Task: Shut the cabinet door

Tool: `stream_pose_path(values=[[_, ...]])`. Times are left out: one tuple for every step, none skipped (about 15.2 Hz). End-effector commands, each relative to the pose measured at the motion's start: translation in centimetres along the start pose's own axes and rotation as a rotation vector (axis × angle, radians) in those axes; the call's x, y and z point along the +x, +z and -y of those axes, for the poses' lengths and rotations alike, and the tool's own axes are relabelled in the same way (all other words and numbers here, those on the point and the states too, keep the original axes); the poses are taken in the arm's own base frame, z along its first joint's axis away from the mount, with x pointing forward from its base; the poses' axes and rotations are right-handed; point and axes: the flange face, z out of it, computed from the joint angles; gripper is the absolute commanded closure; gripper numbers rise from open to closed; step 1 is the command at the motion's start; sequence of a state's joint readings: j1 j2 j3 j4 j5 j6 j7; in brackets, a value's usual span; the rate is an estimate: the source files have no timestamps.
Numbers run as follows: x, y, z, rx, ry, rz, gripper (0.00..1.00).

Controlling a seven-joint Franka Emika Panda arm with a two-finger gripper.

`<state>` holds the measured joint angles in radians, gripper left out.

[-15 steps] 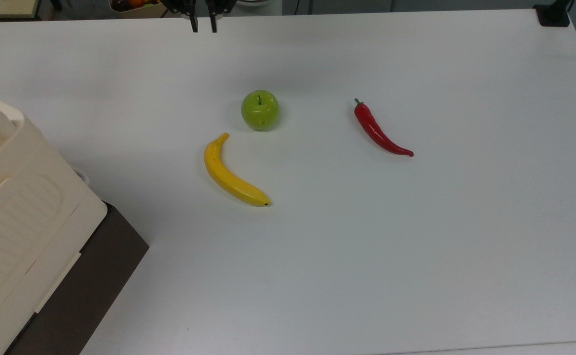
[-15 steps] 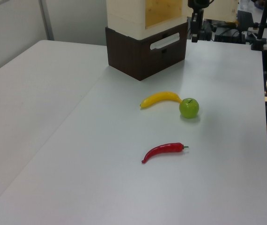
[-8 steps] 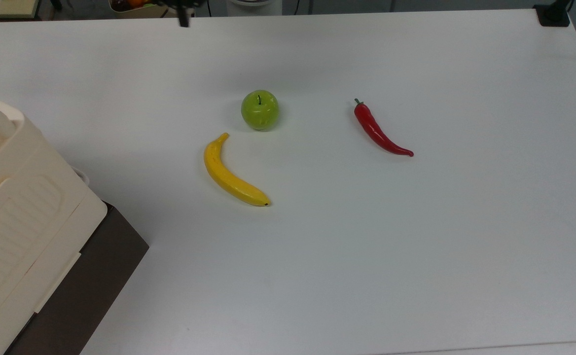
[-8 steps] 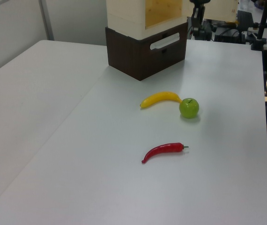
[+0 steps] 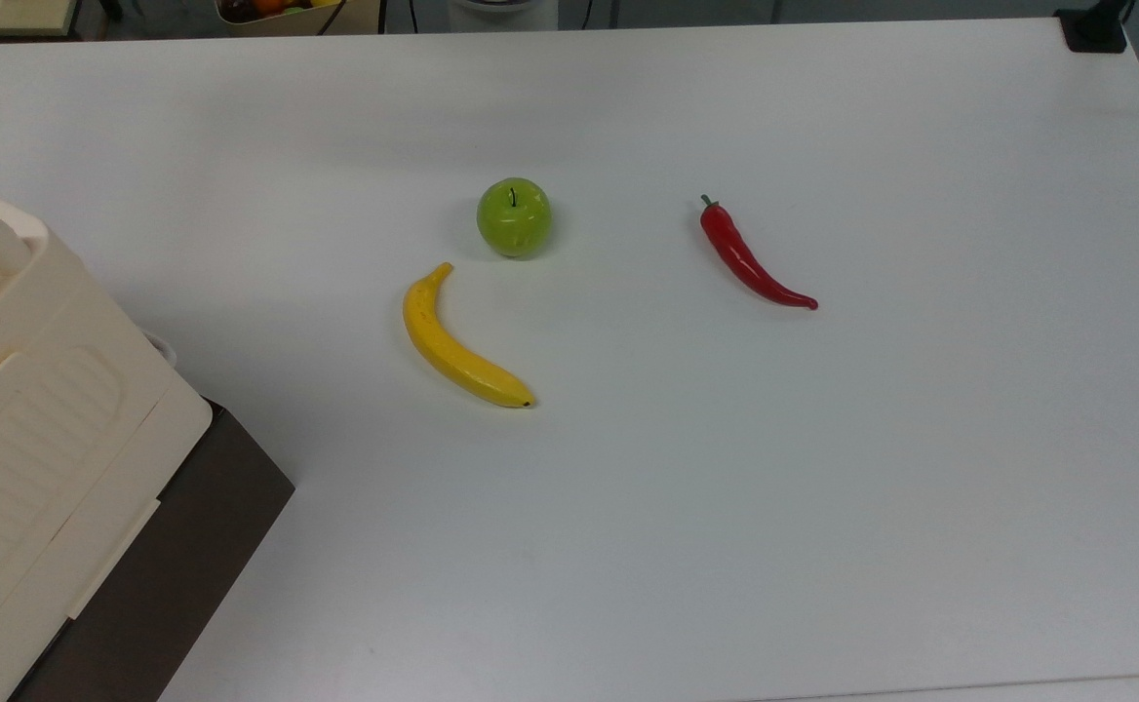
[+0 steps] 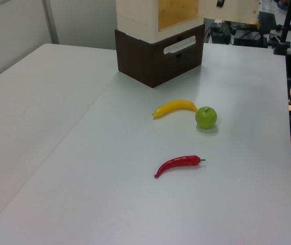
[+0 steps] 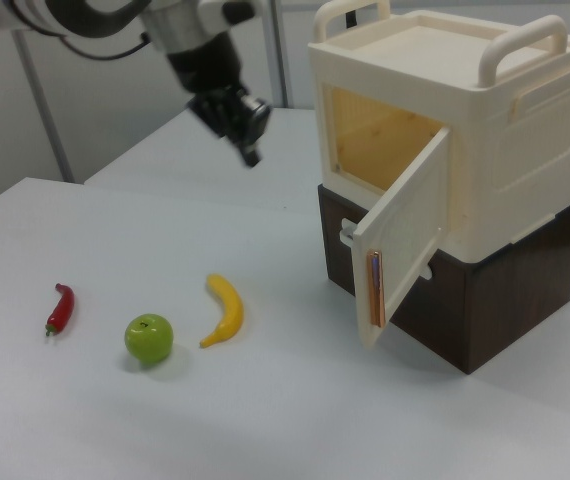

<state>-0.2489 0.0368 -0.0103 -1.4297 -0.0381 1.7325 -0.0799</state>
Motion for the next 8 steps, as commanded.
stream_pose_path(values=[[0.9, -2.1, -5.7, -0.047, 0.079, -0.153, 1.00], [1.0, -2.4, -7.2, -0.060, 0.103, -0.189, 1.00], [1.2, -2.4, -8.6, -0.072, 0.124, -0.223, 1.00], [1.3, -2.6, -9.7, -0.082, 0.142, -0.257, 1.00], [1.4, -2.6, -11.1, -0.094, 0.162, -0.287, 1.00], [1.5, -2.5, -12.3, -0.107, 0.178, -0.313, 1.00], [1.6, -2.6, -13.0, -0.115, 0.187, -0.330, 1.00], [1.5, -2.6, -13.7, -0.122, 0.196, -0.343, 1.00]])
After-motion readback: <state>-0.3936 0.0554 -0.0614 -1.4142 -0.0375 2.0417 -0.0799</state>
